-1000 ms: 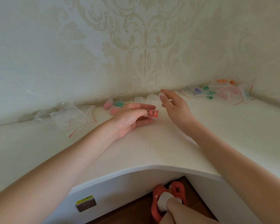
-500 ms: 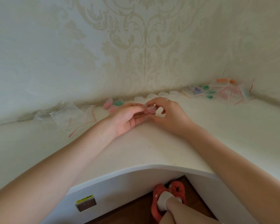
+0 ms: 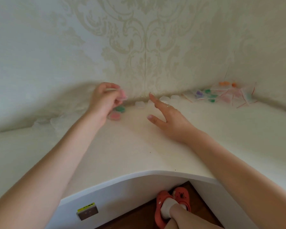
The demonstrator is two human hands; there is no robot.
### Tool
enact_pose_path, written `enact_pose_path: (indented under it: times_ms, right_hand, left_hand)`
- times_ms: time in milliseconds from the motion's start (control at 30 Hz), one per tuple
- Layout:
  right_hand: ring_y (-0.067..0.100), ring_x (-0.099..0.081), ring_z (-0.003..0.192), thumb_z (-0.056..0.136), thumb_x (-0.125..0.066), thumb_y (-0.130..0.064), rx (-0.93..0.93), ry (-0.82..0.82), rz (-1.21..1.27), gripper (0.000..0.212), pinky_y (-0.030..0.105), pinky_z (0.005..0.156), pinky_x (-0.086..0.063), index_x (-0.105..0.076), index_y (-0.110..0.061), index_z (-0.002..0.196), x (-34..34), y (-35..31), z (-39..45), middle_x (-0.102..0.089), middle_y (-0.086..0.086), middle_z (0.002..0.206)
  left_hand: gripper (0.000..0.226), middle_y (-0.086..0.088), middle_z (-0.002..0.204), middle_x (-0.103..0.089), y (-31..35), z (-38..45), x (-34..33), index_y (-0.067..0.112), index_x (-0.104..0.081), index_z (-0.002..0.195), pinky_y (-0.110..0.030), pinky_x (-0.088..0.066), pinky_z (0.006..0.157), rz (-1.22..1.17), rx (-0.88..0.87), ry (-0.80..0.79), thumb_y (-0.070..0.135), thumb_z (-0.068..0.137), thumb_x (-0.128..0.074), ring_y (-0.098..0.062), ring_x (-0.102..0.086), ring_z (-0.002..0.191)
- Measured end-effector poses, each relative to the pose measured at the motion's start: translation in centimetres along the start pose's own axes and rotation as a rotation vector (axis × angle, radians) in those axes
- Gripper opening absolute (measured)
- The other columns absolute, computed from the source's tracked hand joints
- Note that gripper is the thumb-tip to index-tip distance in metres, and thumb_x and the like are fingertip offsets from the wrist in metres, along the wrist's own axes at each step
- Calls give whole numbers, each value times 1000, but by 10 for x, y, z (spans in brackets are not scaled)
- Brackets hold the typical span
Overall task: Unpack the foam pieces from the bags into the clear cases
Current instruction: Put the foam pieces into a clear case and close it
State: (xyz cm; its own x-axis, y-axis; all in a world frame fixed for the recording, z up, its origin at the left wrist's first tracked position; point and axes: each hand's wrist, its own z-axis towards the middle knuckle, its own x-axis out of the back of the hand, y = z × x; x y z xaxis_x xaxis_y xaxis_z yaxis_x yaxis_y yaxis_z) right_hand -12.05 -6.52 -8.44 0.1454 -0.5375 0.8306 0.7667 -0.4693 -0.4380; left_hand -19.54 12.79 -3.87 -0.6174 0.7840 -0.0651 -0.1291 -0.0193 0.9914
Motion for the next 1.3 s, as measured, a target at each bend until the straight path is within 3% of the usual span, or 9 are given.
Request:
enact_pose_path:
  times_ms: [100,200,267,467,667,900,1000,1167,1300]
  right_hand:
    - [17,-37,135,96,-42,-48,8,-6,-6,63,44,110,-31,-12,-37,150,-1,1,0,-36,-4,150]
    - [16,-37,134,96,-45,-43,16,0,-16,59,44,109,-32,-20,-36,148,-3,2,-1,-38,-5,149]
    - [17,-38,134,96,-47,-40,23,28,4,57,44,109,-32,-24,-36,148,-2,1,-2,-41,-5,147]
    - [18,-33,135,97,-45,-34,-64,115,-193,51,35,105,-22,-29,-33,145,3,3,1,-40,-3,148]
    - [22,-31,136,95,-44,-29,-372,125,-270,51,37,109,-20,-31,-25,144,7,16,4,-39,0,148]
    - [19,-30,138,95,-43,-29,-361,76,-292,46,33,111,-16,-39,-26,140,5,19,3,-36,-4,150]
    - [19,-32,137,95,-44,-29,-351,82,-281,45,33,110,-18,-40,-26,140,6,18,3,-37,-4,149]
    - [24,-39,132,96,-43,-19,-371,365,-123,44,36,106,-28,-40,-22,140,23,21,2,-43,3,145]
    - [30,-41,128,92,-38,-6,-571,426,-98,53,40,103,-32,-34,-19,144,53,55,13,-50,12,135]
  left_hand:
    - [17,5,52,-63,-3,14,24,14,-60,80,-26,-47,58,248,-50,130,-2,76,-55,-8,-56,43]
    - [18,5,65,-66,-13,21,41,20,-63,66,-34,-52,81,617,-40,71,2,68,-62,-19,-66,76]
    - [17,-1,78,-66,-14,22,47,20,-62,64,-34,-50,82,767,-42,88,3,68,-65,-25,-64,91]
    - [12,-7,95,-67,-15,18,44,17,-65,80,-28,-44,65,842,-89,137,6,79,-59,-30,-64,86]
    - [22,2,72,-59,-12,16,42,20,-57,65,-26,-40,59,858,-25,62,9,66,-76,-24,-59,81]
    - [14,-17,75,-71,-15,17,43,3,-71,71,-24,-40,58,890,74,2,13,63,-75,-22,-60,64]
    - [10,-10,65,-68,-14,13,42,6,-70,73,-20,-34,48,930,56,53,10,66,-76,-19,-52,53]
    - [7,-3,82,-67,-24,12,33,16,-62,80,-34,-48,69,936,-337,324,12,81,-57,-28,-61,78]
    - [5,-1,74,-65,-33,-2,5,15,-59,79,-37,-46,69,929,-686,227,10,80,-58,-29,-60,74]
